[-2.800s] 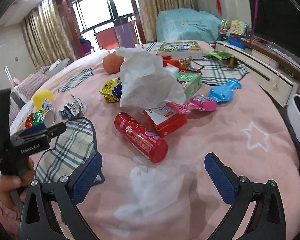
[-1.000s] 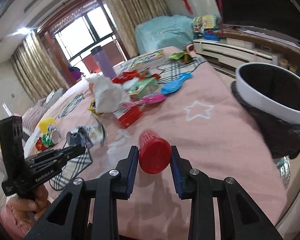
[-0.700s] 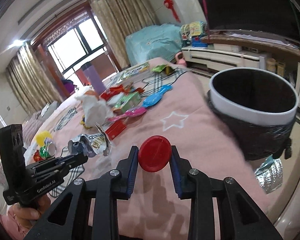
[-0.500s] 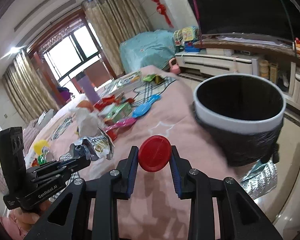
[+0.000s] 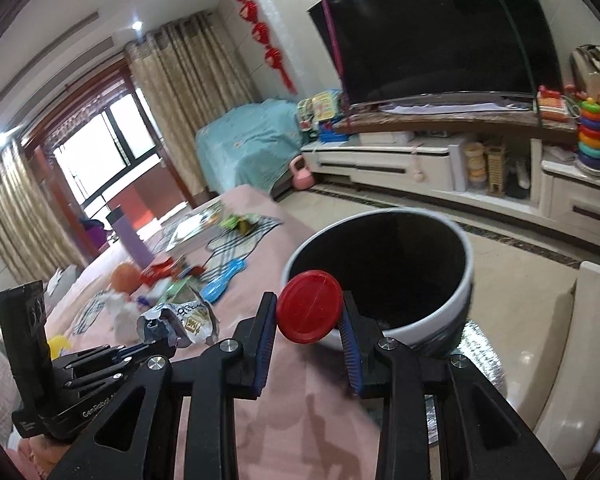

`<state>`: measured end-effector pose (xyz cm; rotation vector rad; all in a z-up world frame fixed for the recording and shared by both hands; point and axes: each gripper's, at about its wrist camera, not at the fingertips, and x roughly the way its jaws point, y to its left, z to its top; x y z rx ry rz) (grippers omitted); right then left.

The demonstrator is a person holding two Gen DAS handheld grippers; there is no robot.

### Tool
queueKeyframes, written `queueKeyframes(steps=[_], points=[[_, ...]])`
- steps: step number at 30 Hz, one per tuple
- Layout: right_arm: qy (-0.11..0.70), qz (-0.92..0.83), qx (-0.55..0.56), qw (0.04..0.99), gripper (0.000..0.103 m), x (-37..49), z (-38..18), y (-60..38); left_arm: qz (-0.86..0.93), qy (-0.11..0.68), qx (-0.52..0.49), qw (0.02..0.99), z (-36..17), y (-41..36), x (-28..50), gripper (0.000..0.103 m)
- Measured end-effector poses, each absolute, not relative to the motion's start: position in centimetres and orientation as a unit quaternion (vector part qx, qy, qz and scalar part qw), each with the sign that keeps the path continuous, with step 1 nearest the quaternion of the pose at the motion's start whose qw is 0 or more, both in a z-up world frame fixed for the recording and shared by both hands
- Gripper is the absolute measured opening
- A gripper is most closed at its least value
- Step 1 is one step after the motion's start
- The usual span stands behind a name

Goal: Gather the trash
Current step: 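Carry the wrapper and red can over the black-and-white trash bin, then open both grippers to drop the wrapper and can into the bin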

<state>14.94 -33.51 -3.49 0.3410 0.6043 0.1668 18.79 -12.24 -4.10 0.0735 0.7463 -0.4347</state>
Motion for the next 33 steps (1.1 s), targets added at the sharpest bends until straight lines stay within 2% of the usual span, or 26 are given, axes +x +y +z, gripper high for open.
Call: queueKeyframes(steps=[16,29,31,33], points=[[0.329,0.043,0.157,0.930,0.031,19.1,-4.2,-38.1,-0.233,0.381,0.085,0.891,-4.2,-20.2,24.2,0.007],[0.355,0.041,0.159,0.920,0.031,21.3,-5.5,-39.4,-0.238,0.404,0.086,0.879,-5.2,-21.9,26.0,0.009],[0.358,0.043,0.162,0.919,0.032,21.7,-5.6,-39.6,-0.238,0.407,0.085,0.878,-5.3,-21.9,26.0,0.018],[0.362,0.046,0.167,0.916,0.034,21.9,-5.8,-39.7,-0.234,0.405,0.084,0.880,-5.2,-21.7,26.0,0.048]])
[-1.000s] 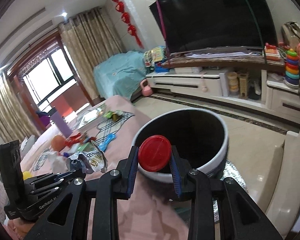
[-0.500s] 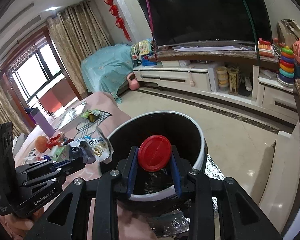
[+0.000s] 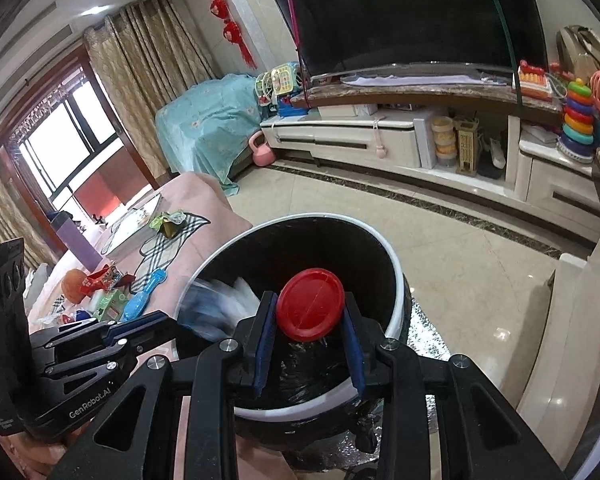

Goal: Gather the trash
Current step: 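Open both grippers to drop the wrapper and can into the bin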

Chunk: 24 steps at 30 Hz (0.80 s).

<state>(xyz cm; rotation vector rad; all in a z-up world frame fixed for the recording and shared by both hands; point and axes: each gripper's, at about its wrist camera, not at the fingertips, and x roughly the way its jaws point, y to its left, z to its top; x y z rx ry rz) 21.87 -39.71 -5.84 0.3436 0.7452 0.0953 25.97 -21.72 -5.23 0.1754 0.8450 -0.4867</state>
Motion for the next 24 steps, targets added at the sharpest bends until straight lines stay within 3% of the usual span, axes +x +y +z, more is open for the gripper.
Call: queueKeyframes(steps=[4,9,14,24], points=[[0.362,0.044,0.179,0.914,0.040,21.7,-6.1,-39.8,-0.225,0.398,0.077,0.886,-5.0,-20.7,25.3,0.052],[0.355,0.049,0.190,0.914,0.067,21.0,-5.9,-39.4,-0.211,0.397,0.057,0.891,-5.2,-18.4,24.1,0.065],[0.335,0.061,0.199,0.919,0.092,20.0,-5.2,-38.2,-0.190,0.400,0.026,0.896,-5.4,-15.0,22.6,0.067],[0.333,0.114,0.198,0.915,0.101,18.6,-4.7,-32.9,-0.140,0.401,-0.026,0.905,-5.8,-7.6,19.3,0.069]])
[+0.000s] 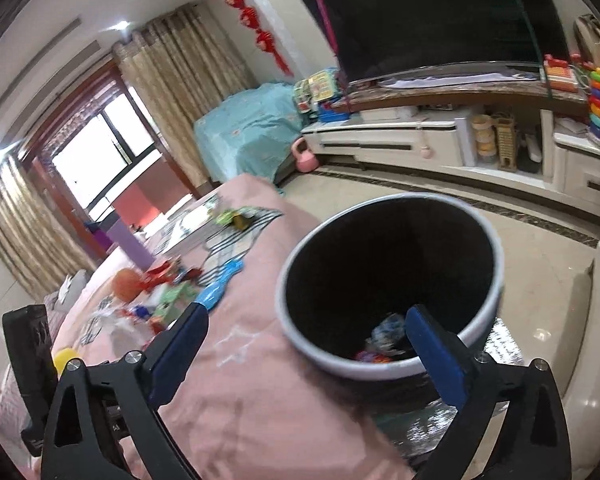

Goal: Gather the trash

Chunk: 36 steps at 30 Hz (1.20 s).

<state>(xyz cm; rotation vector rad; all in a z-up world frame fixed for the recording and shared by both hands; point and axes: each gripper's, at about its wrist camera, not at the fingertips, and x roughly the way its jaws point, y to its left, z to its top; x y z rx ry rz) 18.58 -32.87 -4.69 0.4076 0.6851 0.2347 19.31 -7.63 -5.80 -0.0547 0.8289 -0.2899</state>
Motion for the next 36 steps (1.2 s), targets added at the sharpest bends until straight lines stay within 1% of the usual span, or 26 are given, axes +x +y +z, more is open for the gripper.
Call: queueKeyframes(steps=[12,21,26,33,36], points=[[0.371,0.157,0.139,0.905,0.102,17.9,-6.4,-24.8,-0.081,0.400,-0.083,0.909,-6.7,0.8,16.1,0.070],[0.371,0.180,0.141,0.900,0.102,17.1,-8.1,-21.4,-0.045,0.406,-0.108,0.906,-8.0,5.2,15.3,0.070],[0.360,0.201,0.130,0.902,0.102,16.7,-8.1,-19.4,-0.021,0.408,-0.116,0.906,-8.4,7.6,15.1,0.070],[0.388,0.247,0.125,0.879,0.102,17.5,-8.2,-16.4,0.009,0.410,-0.128,0.903,-8.8,10.8,15.5,0.070],[0.389,0.267,0.124,0.873,0.102,17.9,-8.0,-15.1,0.018,0.411,-0.129,0.902,-8.7,11.5,15.9,0.070]])
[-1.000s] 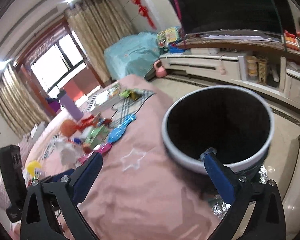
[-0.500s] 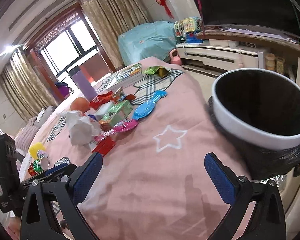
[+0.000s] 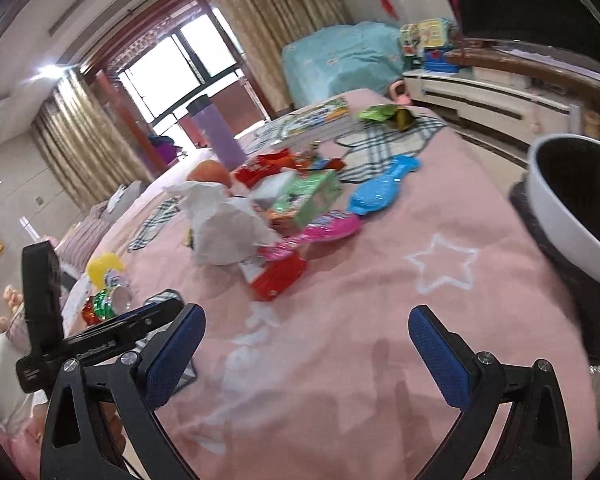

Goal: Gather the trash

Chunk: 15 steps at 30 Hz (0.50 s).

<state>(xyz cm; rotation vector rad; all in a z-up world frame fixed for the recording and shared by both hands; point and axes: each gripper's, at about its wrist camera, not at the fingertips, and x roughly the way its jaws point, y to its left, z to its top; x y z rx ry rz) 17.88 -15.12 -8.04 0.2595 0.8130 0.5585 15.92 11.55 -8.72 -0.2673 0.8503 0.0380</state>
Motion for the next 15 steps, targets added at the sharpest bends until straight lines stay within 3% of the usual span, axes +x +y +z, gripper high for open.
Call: queueKeyframes(steps=[15], points=[[0.368,0.316,0.101,0.869,0.099,21.2,-7.6,-10.4,0.031,0.413,-0.113,0.903,-8.9,13.2,18.7,0.070]])
